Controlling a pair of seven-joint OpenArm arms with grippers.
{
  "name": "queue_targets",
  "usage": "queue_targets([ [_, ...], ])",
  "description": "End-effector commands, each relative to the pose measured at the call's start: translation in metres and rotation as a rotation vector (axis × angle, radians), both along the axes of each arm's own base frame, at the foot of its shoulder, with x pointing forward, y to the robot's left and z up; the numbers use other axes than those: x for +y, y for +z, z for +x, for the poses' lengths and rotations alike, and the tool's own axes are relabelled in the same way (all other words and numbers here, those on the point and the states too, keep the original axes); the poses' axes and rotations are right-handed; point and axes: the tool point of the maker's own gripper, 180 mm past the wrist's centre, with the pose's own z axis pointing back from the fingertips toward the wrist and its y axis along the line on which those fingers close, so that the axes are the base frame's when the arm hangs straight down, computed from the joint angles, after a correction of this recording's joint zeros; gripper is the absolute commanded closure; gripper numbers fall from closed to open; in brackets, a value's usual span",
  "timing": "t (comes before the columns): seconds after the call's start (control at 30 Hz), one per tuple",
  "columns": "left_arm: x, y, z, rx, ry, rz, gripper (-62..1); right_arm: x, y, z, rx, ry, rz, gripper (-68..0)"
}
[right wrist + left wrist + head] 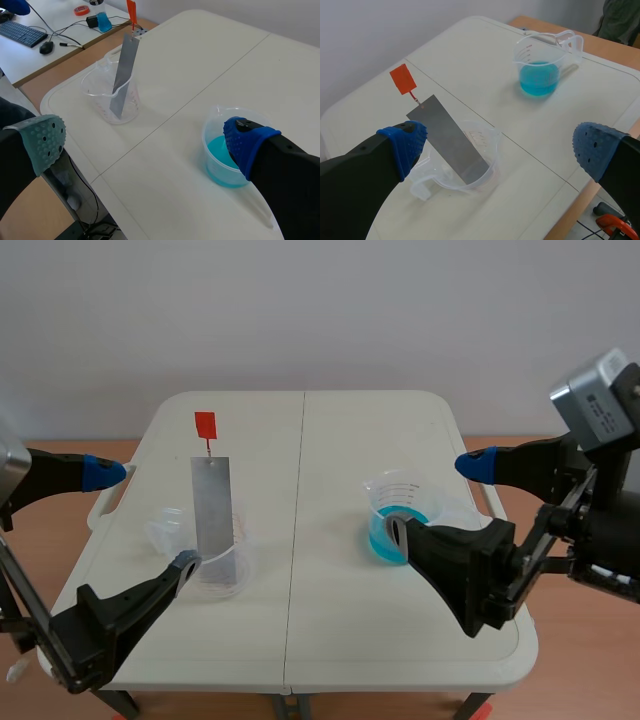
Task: Hold the metal plate by the orange handle, dip it into the blue solution, take it out and point at it, then put the plate back in the beaker on the left.
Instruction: 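Lift the metal plate out of the left beaker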
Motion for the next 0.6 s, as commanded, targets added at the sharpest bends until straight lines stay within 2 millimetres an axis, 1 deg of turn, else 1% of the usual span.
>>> queue_targets([
  [0.0, -0.0027, 0.0095, 0.0006, -0.024, -0.001, -0.02, -62.3, -0.0005, 0.009, 0.0039, -0.026, -0.006, 0.022, -66.3],
  [0.57, -0.0027, 0.0094, 0.0006, -0.024, -0.001, -0.019, -62.3, -0.0003, 0.0117, 0.0054, -0.034, -0.006, 0.029, -66.3],
])
